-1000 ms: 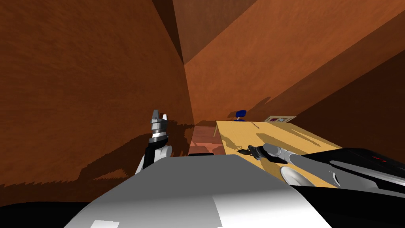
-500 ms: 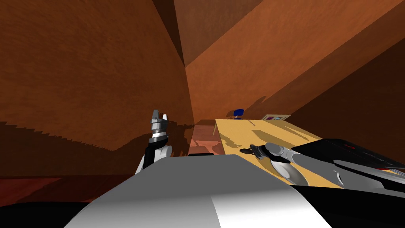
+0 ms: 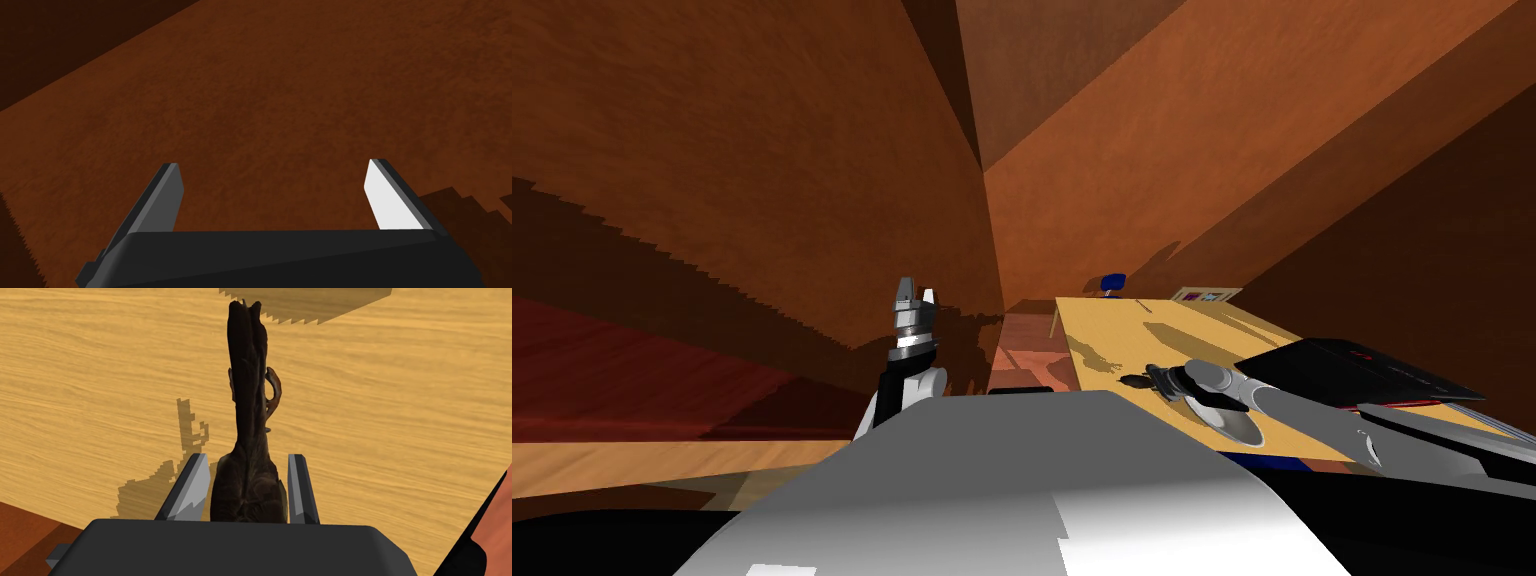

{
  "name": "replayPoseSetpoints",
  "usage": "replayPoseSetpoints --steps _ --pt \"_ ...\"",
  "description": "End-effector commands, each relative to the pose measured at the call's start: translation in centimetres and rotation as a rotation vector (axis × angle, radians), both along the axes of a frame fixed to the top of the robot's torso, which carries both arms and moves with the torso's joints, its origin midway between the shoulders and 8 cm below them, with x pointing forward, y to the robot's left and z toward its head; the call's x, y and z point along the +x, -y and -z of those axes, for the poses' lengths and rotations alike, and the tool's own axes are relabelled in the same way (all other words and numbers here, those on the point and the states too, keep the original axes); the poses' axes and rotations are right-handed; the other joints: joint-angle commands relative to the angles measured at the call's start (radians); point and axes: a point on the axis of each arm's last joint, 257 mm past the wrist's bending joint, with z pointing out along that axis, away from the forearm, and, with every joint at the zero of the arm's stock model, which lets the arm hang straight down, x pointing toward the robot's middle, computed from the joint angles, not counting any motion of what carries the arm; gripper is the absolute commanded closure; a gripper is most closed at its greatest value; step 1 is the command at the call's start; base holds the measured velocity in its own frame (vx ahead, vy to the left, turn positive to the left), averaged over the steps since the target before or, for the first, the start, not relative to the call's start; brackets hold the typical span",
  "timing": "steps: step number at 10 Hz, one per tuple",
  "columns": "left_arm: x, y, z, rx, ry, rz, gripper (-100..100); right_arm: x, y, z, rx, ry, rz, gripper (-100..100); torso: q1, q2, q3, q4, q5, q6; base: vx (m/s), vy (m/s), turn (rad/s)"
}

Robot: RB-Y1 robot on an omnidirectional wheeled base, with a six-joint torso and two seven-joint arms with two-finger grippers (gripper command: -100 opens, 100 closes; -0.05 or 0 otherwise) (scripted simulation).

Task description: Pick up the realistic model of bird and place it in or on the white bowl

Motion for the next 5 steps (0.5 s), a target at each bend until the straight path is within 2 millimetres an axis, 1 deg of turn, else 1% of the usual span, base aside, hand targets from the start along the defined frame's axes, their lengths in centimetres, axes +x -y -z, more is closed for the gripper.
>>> replayPoseSetpoints --steps 1,2,3,5 --pt "0.0 0.0 0.0 0.0 0.0 0.0 0 0.1 0.41 -0.33 -0.004 0.004 0.008 100 0.0 0.0 0.0 0.0 0.0 0.0 -0.13 -0.002 0.014" --pt "0.0 0.0 0.0 0.0 0.0 0.0 0 0.1 0.41 -0.33 -0.004 0.004 0.008 100 0.0 0.002 0.001 0.0 0.0 0.0 -0.152 -0.004 0.024" --pt "0.0 0.0 0.0 0.0 0.0 0.0 0 0.1 0.41 -0.33 -0.004 0.004 0.008 100 0.0 0.003 0.002 0.0 0.0 0.001 -0.065 0.006 -0.034" --pt "0.0 0.0 0.0 0.0 0.0 0.0 0 0.1 0.41 -0.33 -0.004 0.004 0.008 100 0.0 -0.004 -0.002 0.0 0.0 -0.001 -0.013 -0.004 0.025"
